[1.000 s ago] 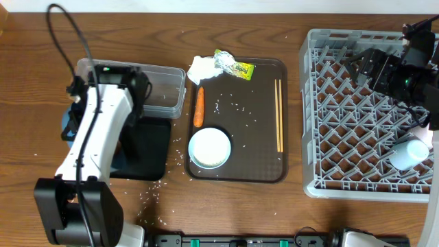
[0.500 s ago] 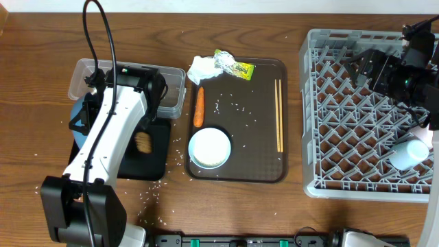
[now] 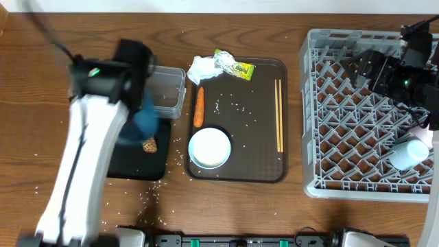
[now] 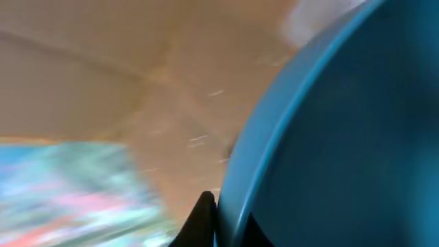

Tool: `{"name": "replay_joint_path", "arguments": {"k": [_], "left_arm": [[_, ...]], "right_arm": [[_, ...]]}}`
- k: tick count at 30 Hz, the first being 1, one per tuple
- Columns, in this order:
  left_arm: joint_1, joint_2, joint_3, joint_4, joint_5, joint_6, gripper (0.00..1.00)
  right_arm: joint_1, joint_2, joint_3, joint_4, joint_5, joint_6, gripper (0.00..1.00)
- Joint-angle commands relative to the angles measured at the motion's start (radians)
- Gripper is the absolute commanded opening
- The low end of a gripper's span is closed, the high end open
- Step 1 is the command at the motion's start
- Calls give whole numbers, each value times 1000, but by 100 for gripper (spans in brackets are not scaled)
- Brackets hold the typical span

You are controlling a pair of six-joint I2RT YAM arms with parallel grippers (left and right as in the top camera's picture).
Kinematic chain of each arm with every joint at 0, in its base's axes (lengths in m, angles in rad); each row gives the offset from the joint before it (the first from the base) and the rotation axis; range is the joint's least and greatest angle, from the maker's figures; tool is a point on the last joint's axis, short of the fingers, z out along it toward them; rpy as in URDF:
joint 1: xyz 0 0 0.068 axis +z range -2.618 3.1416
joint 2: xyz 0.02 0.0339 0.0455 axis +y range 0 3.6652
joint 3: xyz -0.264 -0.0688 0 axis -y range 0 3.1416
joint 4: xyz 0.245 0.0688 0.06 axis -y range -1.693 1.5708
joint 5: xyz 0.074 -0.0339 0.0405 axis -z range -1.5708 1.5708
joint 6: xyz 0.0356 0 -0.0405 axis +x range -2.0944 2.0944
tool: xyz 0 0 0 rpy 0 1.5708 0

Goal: Sort waste into correct bins and load items into the dishwasher rack
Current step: 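Hand the blue bowl from the left gripper to the right gripper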

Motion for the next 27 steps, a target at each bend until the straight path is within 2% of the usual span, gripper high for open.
{"name": "replay_joint_path", "arguments": {"k": [1,3,5,11,18,21,24,27], "left_arm": [[-2,-108,41,111,407,189,6],[-3,-138,41,191,559,227,6],[-15,-149,41,242,631,236,6],[-112,-132,41,319,671,252,6],[-223,-131,41,399,677,255,6],[-256,-131,41,416,677,255,6],[-272,-131,41,423,677,255,6],[-277,-133,41,423,681,254,6]], "right_arm": [[27,5,-2,21,-140,-63,92],[56,5,-2,56,-210,-62,93],[107,5,-2,103,-263,-62,93],[312,10,-2,223,-267,-111,93],[479,62,-2,244,-45,-114,89],[516,107,-2,249,12,-108,77],[526,146,-2,230,130,-74,73],[526,166,-2,229,117,-73,59]]}}
